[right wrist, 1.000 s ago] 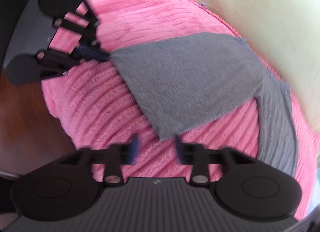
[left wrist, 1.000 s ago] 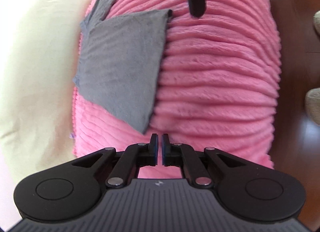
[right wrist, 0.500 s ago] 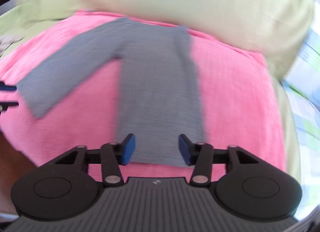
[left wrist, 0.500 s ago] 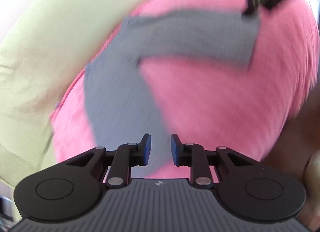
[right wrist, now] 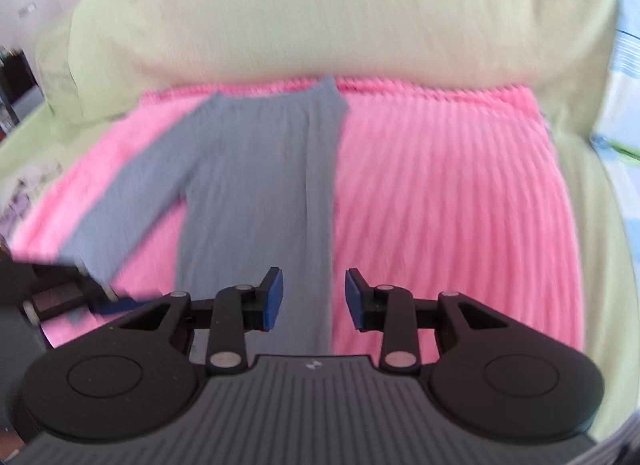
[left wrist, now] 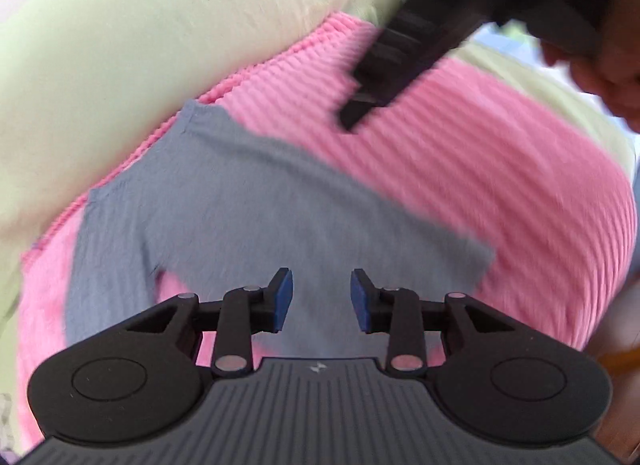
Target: Fold clothes
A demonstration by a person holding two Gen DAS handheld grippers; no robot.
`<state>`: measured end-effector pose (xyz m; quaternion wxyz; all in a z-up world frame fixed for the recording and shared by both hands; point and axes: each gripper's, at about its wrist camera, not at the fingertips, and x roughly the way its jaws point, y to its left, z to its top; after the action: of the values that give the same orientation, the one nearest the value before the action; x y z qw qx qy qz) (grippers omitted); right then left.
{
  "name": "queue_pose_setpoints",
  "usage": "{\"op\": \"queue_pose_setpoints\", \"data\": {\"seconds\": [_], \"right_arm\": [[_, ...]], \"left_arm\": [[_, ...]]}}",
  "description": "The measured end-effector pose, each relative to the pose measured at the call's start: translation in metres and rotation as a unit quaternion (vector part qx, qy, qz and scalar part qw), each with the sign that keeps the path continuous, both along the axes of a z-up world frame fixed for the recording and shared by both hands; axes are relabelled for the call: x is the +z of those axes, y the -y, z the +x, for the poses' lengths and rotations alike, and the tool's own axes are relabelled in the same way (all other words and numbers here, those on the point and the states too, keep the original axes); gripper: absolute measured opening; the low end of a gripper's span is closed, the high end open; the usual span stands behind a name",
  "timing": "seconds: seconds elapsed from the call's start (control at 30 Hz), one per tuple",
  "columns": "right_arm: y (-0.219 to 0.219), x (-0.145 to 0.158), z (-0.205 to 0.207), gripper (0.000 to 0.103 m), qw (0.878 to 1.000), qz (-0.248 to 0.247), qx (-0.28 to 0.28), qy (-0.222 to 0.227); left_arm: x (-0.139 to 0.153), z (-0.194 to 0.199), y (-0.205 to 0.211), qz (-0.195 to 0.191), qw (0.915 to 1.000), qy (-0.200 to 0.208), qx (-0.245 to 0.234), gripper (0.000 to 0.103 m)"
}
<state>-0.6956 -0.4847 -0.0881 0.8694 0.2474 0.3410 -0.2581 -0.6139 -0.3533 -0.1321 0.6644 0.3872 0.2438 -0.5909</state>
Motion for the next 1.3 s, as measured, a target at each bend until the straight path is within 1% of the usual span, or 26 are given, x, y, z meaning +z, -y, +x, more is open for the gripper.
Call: {"op": "queue_pose_setpoints", "data": {"seconds": [0.07, 0.13, 0.2, 0.3, 0.37, 0.4, 0.43, 0.5, 0.53, 0.57, 0.67, 0.77, 0.87, 1.07, 1.1, 1.13, 1.17, 1.2, 1.3], "right_arm": [[0.032, 0.003, 0.02, 0.031, 0.999, 0.032, 0.013, 0.012], [0.066, 0.004, 0.042, 0.031, 0.997, 0.063, 0.026, 0.02], [0.103, -0.001, 0.067, 0.031, 0.995, 0.095, 0.039, 0.017], [0.132, -0.009, 0.088, 0.031, 0.991, 0.117, 0.054, 0.017], [0.156, -0.02, 0.102, 0.031, 0.988, 0.138, 0.065, 0.014], [0.169, -0.025, 0.11, 0.031, 0.986, 0.148, 0.071, 0.012], [0.181, -0.032, 0.118, 0.03, 0.984, 0.16, 0.08, 0.01], [0.198, -0.047, 0.129, 0.027, 0.98, 0.175, 0.093, 0.004], [0.208, -0.057, 0.136, 0.024, 0.977, 0.187, 0.101, 0.0], [0.214, -0.064, 0.139, 0.022, 0.974, 0.197, 0.107, -0.002], [0.23, -0.08, 0.146, 0.021, 0.966, 0.23, 0.12, 0.005], [0.243, -0.094, 0.155, 0.021, 0.957, 0.257, 0.136, 0.005], [0.25, -0.104, 0.163, 0.021, 0.951, 0.271, 0.15, 0.006], [0.254, -0.124, 0.173, 0.021, 0.943, 0.293, 0.156, -0.006], [0.255, -0.127, 0.173, 0.021, 0.942, 0.297, 0.155, -0.004], [0.256, -0.13, 0.173, 0.016, 0.941, 0.301, 0.156, 0.001], [0.256, -0.131, 0.173, 0.003, 0.94, 0.303, 0.159, 0.006], [0.256, -0.131, 0.173, 0.001, 0.94, 0.3, 0.164, 0.009], [0.253, -0.122, 0.172, 0.0, 0.94, 0.284, 0.186, 0.025]], "left_arm": [[0.001, 0.004, 0.024, -0.005, 0.9996, -0.026, 0.013, 0.041], [-0.002, 0.006, 0.052, 0.001, 0.9992, -0.021, 0.033, 0.041], [-0.007, 0.01, 0.072, 0.011, 0.9981, -0.024, 0.056, 0.041], [-0.015, 0.02, 0.112, 0.03, 0.9937, -0.029, 0.104, 0.041], [-0.016, 0.023, 0.126, 0.03, 0.9917, -0.031, 0.121, 0.04], [-0.017, 0.023, 0.134, 0.031, 0.991, -0.028, 0.127, 0.04], [-0.019, 0.019, 0.143, 0.033, 0.991, -0.013, 0.129, 0.04], [-0.022, 0.016, 0.156, 0.039, 0.9895, 0.011, 0.139, 0.04], [-0.024, 0.014, 0.161, 0.043, 0.9883, 0.021, 0.145, 0.04], [-0.026, 0.014, 0.166, 0.048, 0.9866, 0.029, 0.153, 0.04], [-0.031, 0.018, 0.179, 0.067, 0.9788, 0.034, 0.19, 0.04], [-0.033, 0.021, 0.188, 0.081, 0.9715, 0.024, 0.221, 0.039], [-0.037, 0.024, 0.202, 0.093, 0.9655, 0.021, 0.242, 0.034], [-0.042, 0.031, 0.207, 0.109, 0.954, 0.004, 0.279, 0.035], [-0.042, 0.032, 0.207, 0.109, 0.9534, 0.002, 0.281, 0.032], [-0.041, 0.033, 0.208, 0.11, 0.9528, 0.0, 0.283, 0.03], [-0.041, 0.034, 0.208, 0.11, 0.9528, -0.004, 0.283, 0.019], [-0.04, 0.034, 0.208, 0.108, 0.954, -0.013, 0.279, 0.001], [-0.035, 0.031, 0.21, 0.1, 0.9543, -0.04, 0.279, 0.0]]}}
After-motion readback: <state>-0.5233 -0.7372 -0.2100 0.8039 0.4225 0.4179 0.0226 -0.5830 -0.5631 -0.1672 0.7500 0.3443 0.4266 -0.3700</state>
